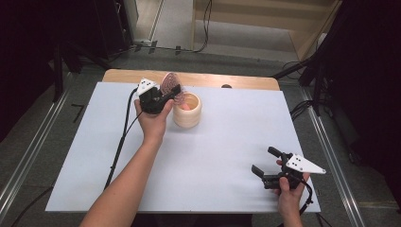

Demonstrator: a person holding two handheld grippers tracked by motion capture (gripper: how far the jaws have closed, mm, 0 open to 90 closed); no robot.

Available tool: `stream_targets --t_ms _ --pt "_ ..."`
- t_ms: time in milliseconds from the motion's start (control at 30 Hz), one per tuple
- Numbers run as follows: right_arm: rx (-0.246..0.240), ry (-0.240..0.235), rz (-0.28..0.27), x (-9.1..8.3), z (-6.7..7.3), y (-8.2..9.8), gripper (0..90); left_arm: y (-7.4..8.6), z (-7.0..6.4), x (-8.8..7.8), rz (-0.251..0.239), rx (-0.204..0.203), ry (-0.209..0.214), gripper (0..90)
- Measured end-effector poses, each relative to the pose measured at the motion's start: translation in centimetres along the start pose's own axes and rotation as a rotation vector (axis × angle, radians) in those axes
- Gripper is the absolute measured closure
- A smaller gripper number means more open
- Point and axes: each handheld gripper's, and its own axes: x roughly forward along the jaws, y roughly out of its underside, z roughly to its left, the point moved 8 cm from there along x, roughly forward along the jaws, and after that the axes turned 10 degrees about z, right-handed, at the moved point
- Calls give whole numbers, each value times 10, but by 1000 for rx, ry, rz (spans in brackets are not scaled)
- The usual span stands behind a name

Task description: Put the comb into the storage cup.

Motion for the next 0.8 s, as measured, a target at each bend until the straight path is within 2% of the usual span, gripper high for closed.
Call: stream_targets --t_ms 67,167,233,300,400,600,800 --pt "0 0 0 0 0 0 0 0 1 1 6 -7 3 641" --pt "0 0 0 0 0 0 0 2 5 0 25 -12 -19 605" --pt "0 1 1 0 0 0 0 3 6 0 40 -16 -12 523" --pt "0 3 1 0 0 0 0 4 7 -1 53 -22 -10 513" --pt "2 4 3 0 0 0 0 5 9 -3 78 -21 -11 417" --pt "0 10 3 1 -1 0 0 8 7 -5 107 -2 -2 157" --pt "0 12 3 1 -1 0 0 9 -1 -9 120 49 37 64"
